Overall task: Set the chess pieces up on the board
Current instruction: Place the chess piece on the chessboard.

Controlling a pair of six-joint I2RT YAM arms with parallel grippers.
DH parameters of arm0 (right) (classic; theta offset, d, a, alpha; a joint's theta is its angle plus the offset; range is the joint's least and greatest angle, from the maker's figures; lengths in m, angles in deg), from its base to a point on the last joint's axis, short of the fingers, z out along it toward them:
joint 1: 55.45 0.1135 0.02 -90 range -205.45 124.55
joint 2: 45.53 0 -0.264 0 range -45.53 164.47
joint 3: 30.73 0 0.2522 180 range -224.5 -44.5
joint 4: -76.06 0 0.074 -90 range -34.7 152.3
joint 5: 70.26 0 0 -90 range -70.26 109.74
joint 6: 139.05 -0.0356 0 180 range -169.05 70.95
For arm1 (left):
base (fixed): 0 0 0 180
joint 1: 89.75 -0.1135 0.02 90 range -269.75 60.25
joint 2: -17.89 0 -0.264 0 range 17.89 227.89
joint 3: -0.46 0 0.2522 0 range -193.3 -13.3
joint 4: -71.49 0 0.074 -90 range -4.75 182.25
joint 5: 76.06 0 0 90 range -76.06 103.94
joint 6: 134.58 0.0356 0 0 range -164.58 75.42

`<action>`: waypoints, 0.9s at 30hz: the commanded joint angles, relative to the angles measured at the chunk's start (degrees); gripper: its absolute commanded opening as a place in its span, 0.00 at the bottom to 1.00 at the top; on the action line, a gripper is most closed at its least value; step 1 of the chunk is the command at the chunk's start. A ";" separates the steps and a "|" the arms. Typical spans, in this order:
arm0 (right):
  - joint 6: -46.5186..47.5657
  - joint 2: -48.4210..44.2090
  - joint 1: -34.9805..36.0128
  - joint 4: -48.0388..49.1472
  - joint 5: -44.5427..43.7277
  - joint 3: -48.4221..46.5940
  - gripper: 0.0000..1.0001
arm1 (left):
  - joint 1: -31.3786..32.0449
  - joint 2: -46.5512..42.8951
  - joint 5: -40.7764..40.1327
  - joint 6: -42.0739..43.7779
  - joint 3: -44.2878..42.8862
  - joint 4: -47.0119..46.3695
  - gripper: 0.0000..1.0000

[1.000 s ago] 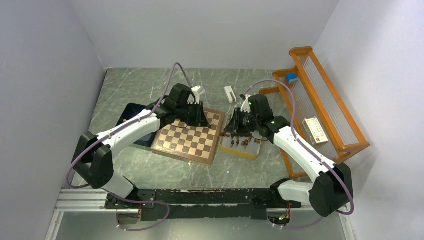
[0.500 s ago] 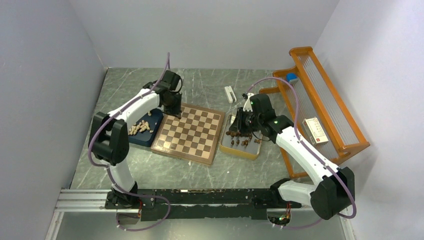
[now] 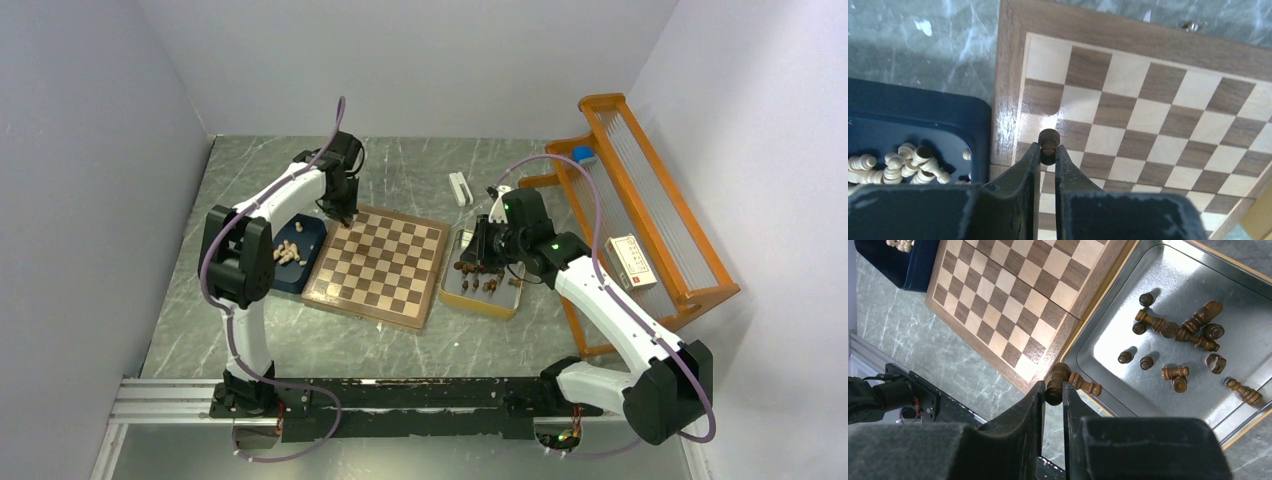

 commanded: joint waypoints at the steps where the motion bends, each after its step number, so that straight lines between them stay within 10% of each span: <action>1: 0.62 -1.18 0.30 -0.59 -0.70 -1.03 0.00 | -0.85 2.64 -2.59 1.54 -4.82 1.34 0.13; 27: 1.05 -1.78 0.31 -2.22 -2.38 -1.75 0.00 | -1.39 7.75 -1.30 2.73 -5.93 1.22 0.17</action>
